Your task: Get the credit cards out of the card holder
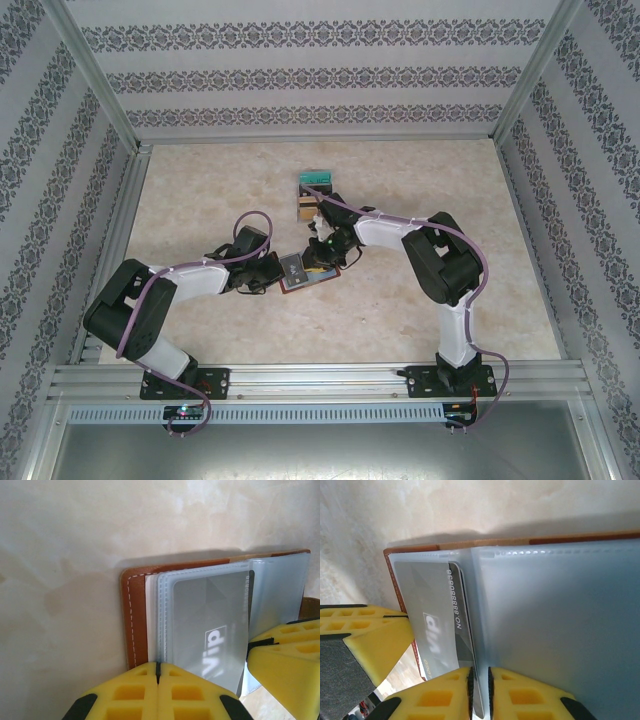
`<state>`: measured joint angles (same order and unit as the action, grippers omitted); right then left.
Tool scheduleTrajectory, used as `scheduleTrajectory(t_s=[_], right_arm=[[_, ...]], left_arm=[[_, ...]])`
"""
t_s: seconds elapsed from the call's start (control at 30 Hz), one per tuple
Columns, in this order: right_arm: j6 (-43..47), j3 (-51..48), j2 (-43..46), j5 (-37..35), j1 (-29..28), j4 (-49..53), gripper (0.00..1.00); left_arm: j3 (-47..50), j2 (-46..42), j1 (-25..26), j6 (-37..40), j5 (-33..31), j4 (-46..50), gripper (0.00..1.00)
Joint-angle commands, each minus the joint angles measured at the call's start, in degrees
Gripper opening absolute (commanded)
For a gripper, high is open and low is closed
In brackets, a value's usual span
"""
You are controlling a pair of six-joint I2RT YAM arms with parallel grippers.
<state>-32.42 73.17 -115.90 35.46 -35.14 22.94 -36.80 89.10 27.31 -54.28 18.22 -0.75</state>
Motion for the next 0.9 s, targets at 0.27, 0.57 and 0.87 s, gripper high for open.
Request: scheduleTrajectory(t_s=[0.27, 0.57, 0.87], right_arm=[[0.9, 1.8, -1.6, 2.3, -1.4, -0.2, 0.22], [0.8, 1.2, -1.1, 2.3, -1.5, -0.7, 0.09], [0.4, -2.1, 1.9, 1.2, 0.6, -2.6, 0.00]], left_arm=[[0.4, 3.0, 0.6, 0.4, 0.1, 2.9, 0.00], [0.2, 3.3, 0.7, 0.4, 0.3, 2.8, 0.00], [0.1, 2.8, 0.8, 1.7, -0.9, 4.7, 0.00]])
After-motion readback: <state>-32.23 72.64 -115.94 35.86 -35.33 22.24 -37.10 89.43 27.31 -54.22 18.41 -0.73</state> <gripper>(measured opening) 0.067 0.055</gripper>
